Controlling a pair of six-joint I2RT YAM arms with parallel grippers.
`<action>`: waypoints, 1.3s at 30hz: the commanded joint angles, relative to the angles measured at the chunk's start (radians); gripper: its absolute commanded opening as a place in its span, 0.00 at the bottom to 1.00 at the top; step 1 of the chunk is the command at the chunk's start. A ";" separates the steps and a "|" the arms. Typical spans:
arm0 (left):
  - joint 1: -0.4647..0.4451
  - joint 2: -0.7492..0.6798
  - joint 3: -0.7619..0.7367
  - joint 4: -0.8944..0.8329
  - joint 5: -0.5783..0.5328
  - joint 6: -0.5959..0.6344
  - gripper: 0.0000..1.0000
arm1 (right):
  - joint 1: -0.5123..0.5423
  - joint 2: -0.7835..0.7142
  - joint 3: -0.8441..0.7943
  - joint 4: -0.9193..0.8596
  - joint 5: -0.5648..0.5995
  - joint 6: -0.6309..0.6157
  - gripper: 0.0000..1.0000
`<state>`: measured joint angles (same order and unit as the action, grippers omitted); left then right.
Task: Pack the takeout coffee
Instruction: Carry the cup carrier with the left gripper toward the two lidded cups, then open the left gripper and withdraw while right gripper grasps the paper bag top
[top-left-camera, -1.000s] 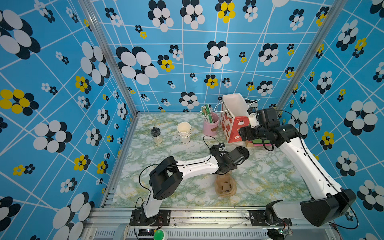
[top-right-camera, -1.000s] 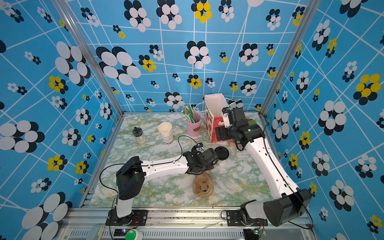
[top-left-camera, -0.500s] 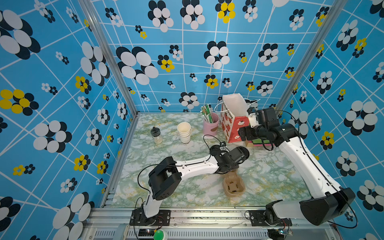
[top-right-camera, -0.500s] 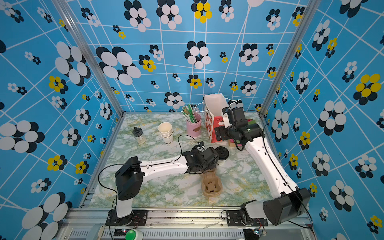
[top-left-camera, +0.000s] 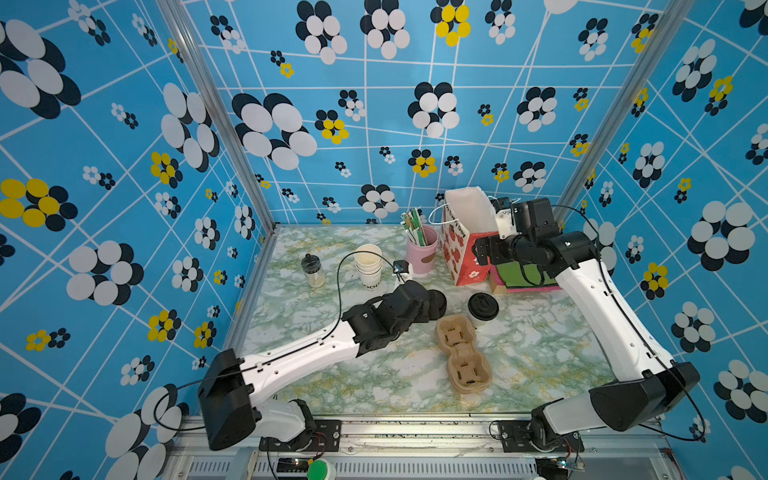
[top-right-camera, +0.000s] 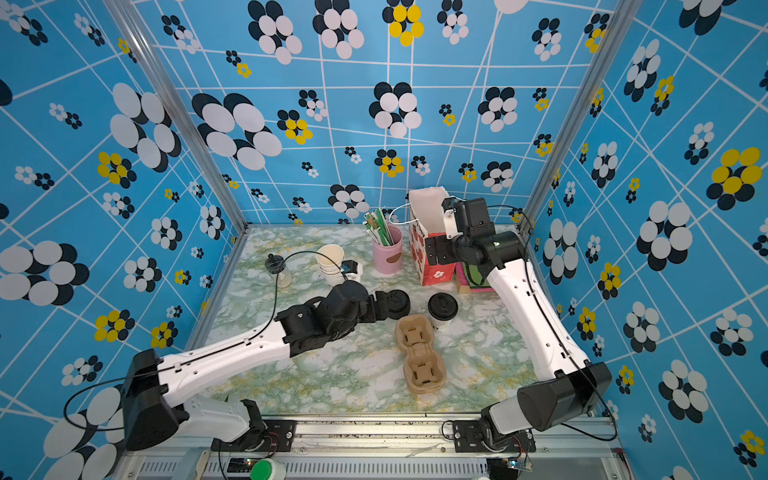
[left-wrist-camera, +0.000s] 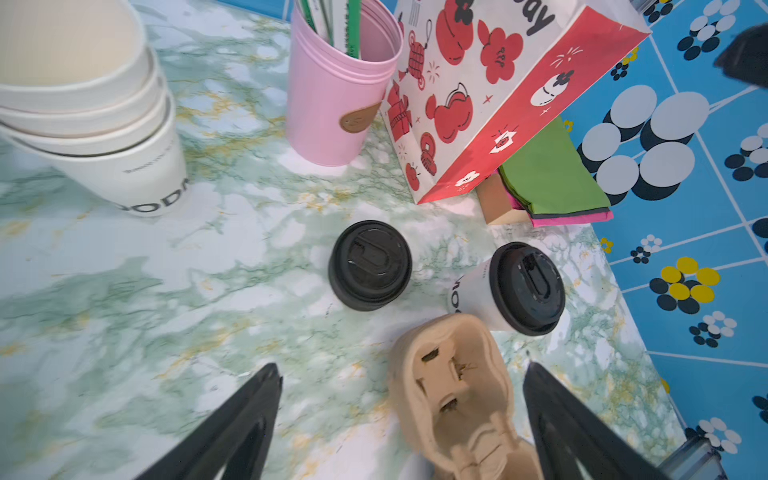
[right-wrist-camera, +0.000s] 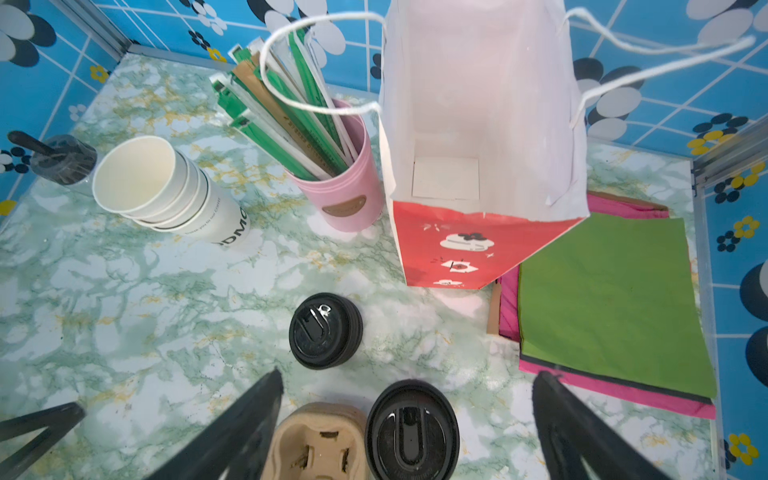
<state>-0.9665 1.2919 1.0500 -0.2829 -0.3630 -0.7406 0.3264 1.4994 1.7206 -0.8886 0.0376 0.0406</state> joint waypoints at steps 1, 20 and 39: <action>0.056 -0.177 -0.137 0.008 0.085 0.200 0.95 | -0.006 0.065 0.091 -0.051 -0.010 0.014 0.94; 0.127 -0.700 -0.434 -0.024 0.312 0.297 0.99 | 0.015 0.749 1.003 -0.355 0.002 -0.052 0.77; 0.127 -0.793 -0.534 0.051 0.303 0.206 0.99 | 0.015 0.844 1.001 -0.276 0.072 -0.124 0.00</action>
<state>-0.8482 0.5098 0.5308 -0.2638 -0.0593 -0.5167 0.3382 2.3623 2.6995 -1.1778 0.0811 -0.0544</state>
